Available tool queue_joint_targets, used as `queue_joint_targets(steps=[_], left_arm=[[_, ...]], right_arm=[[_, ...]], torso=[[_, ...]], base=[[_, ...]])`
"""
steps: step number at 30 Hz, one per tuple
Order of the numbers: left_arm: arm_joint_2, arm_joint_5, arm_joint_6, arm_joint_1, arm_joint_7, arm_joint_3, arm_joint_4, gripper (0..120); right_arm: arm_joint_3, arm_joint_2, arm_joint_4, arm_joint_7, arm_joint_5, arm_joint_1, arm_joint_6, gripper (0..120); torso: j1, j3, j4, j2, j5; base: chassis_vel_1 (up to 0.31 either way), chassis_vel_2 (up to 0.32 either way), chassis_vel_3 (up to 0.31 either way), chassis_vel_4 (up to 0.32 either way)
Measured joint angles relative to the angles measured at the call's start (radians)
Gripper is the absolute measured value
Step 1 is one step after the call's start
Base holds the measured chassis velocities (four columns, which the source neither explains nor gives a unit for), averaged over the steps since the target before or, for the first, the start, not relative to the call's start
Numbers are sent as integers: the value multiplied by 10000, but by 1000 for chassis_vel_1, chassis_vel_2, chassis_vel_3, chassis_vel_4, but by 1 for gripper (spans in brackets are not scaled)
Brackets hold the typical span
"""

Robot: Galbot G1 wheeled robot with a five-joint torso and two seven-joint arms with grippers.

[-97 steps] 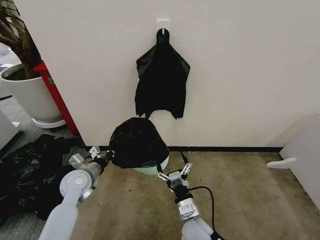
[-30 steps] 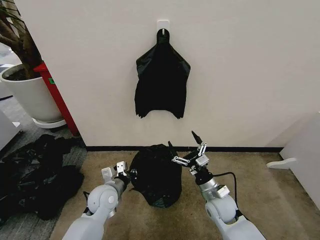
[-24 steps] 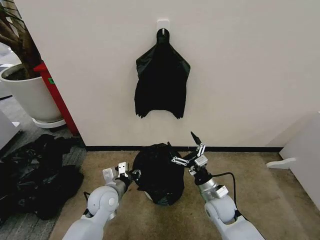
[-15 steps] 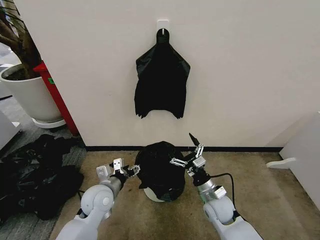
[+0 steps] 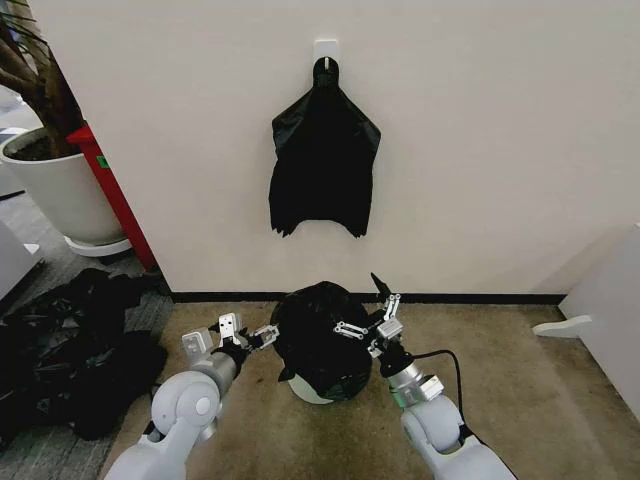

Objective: Place the garbage bag over the trash bin.

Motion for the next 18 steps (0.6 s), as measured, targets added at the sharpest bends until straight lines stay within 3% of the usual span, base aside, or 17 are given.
queue_joint_targets(steps=[3,8,18], left_arm=[[-80,-125,-198,-117,146,-35,173,100],[-127,-348,-549,-272,357,-119,274,100],[154,-289,-1244,-749,632,-138,1347,100]], right_arm=[[-468,-9,50,893,-546,-157,-609,100],[-634,91,55,1310,-967,-203,-961,100],[-409,18,345,1841,-1056,-206,-1215,100]], torso=[[0,0,0,0,0],[0,0,0,0,1],[0,1,0,-1,-1]], base=[[0,0,0,0],[0,0,0,0],[0,0,0,0]])
